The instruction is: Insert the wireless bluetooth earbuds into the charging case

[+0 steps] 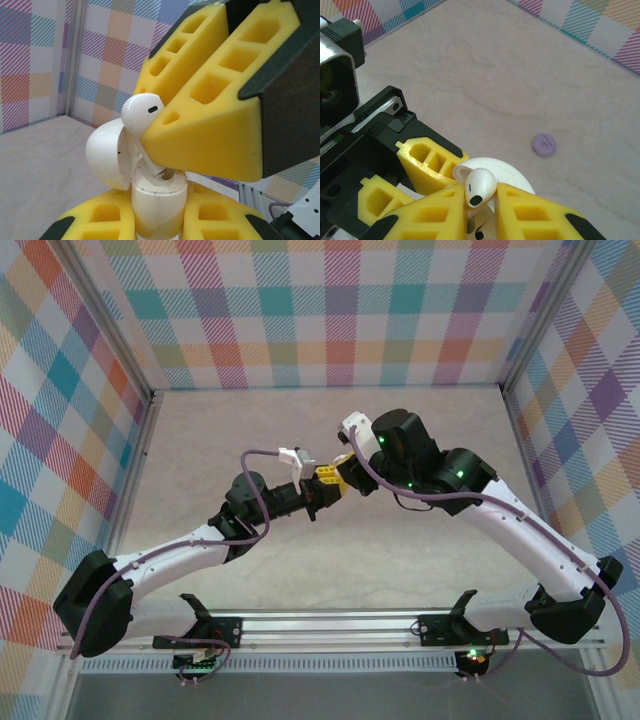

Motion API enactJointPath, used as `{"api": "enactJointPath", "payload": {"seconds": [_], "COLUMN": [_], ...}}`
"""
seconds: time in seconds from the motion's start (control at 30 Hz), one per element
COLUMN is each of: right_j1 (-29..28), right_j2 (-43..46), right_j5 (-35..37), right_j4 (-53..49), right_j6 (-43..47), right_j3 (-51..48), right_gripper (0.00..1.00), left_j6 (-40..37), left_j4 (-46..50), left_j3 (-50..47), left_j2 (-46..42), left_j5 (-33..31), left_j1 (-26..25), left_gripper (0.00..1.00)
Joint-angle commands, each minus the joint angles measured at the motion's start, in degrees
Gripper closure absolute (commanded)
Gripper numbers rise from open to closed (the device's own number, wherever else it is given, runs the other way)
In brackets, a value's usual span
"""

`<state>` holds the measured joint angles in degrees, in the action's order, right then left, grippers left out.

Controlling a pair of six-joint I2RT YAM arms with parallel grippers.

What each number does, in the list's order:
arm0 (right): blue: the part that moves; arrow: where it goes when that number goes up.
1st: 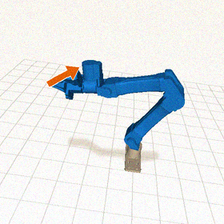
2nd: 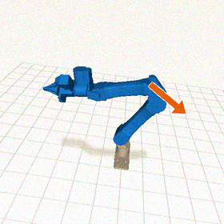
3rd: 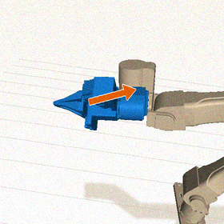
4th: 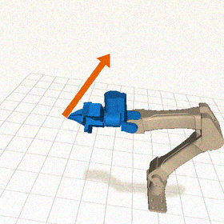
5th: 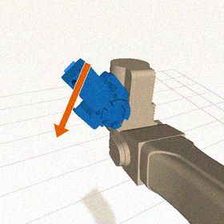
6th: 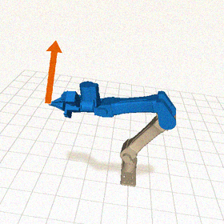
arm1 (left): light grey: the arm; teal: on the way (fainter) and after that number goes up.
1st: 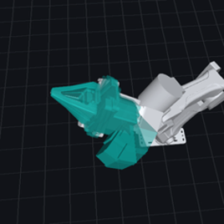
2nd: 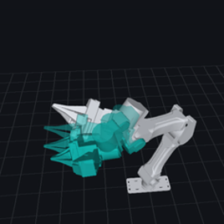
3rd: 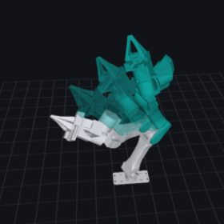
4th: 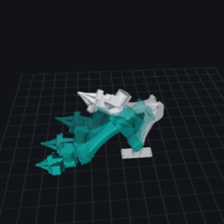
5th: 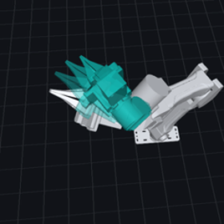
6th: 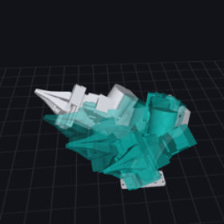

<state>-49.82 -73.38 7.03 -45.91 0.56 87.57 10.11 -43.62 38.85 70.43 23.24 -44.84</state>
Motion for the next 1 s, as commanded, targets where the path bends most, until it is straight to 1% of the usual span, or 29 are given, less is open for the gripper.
{"api": "enactJointPath", "payload": {"seconds": [0.0,0.53,0.67,0.8,0.97], "right_j1": [0.14,0.14,0.10,0.05,0.08], "right_j2": [0.84,6.04,5.84,3.17,1.08], "right_j5": [-1.55,-8.43,-7.59,-5.58,-3.07], "right_j4": [-1.74,1.20,1.09,-1.15,-2.23], "right_j6": [1.30,3.79,2.58,-0.75,-6.10], "right_j3": [-2.05,-9.45,-9.65,-7.81,-6.73], "right_gripper": [0.79,0.79,0.79,0.80,0.80], "left_j6": [0.60,0.66,-2.11,-8.08,-10.88], "left_j4": [-5.25,-5.94,-5.03,0.44,0.91], "left_j3": [3.34,3.73,3.92,6.29,7.63], "left_j2": [-1.46,-1.39,-1.43,-0.50,1.47], "left_j5": [-0.95,-2.54,-2.38,-2.35,-4.14], "left_j1": [0.25,0.61,0.52,-0.16,-0.27], "left_gripper": [1.00,1.00,1.00,1.00,1.00]}}
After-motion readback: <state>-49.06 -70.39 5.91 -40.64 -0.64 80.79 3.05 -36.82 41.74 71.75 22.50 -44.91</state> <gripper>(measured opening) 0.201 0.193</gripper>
